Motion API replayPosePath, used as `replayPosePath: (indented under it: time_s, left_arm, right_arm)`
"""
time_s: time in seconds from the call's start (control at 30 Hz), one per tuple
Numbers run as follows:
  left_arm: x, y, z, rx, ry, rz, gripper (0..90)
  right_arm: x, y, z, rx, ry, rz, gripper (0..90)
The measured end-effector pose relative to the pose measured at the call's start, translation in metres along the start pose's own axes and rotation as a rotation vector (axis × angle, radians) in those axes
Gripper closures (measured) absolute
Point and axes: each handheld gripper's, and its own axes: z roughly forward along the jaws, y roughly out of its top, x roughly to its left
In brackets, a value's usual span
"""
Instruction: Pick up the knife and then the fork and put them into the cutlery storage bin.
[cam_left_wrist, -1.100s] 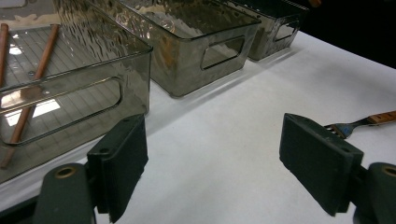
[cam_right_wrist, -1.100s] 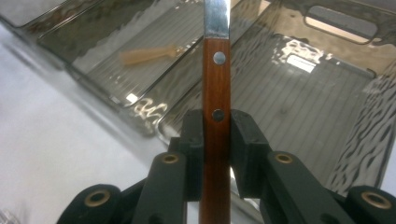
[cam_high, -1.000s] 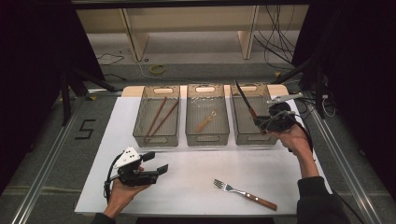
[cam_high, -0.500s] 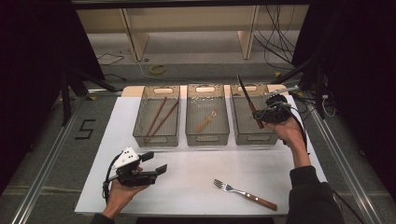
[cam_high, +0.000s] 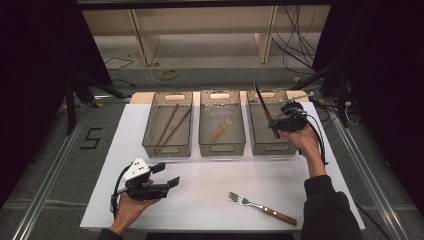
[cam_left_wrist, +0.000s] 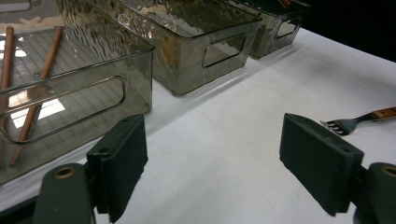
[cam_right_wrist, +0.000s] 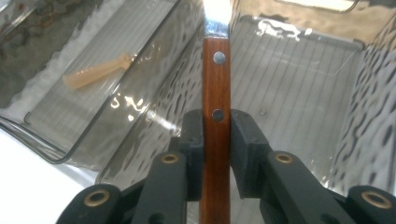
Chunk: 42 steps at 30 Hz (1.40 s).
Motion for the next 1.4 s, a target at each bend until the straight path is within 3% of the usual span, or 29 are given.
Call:
replayPosePath:
  time_s: [0.57, 0.87, 0.93, 1.0, 1.4]
  left_arm:
    - [0.000, -0.001, 0.001, 0.001, 0.000, 0.000, 22.5]
    - [0.000, -0.001, 0.001, 0.003, 0.001, 0.001, 22.4]
    - [0.000, -0.001, 0.001, 0.003, 0.000, 0.003, 22.4]
    - [0.000, -0.001, 0.001, 0.005, 0.001, 0.001, 22.4]
    - [0.000, -0.001, 0.001, 0.004, 0.002, 0.002, 22.4]
  right_arm:
    - [0.002, -0.003, 0.013, 0.050, -0.018, 0.036, 76.8]
    - [0.001, -0.007, 0.021, 0.095, -0.004, 0.049, 75.8]
    - [0.002, -0.008, 0.023, 0.097, -0.011, 0.035, 67.8]
    - [0.004, -0.008, 0.022, 0.091, 0.025, 0.015, 64.3]
    - [0.021, -0.008, -0.001, 0.027, 0.042, -0.081, 54.7]
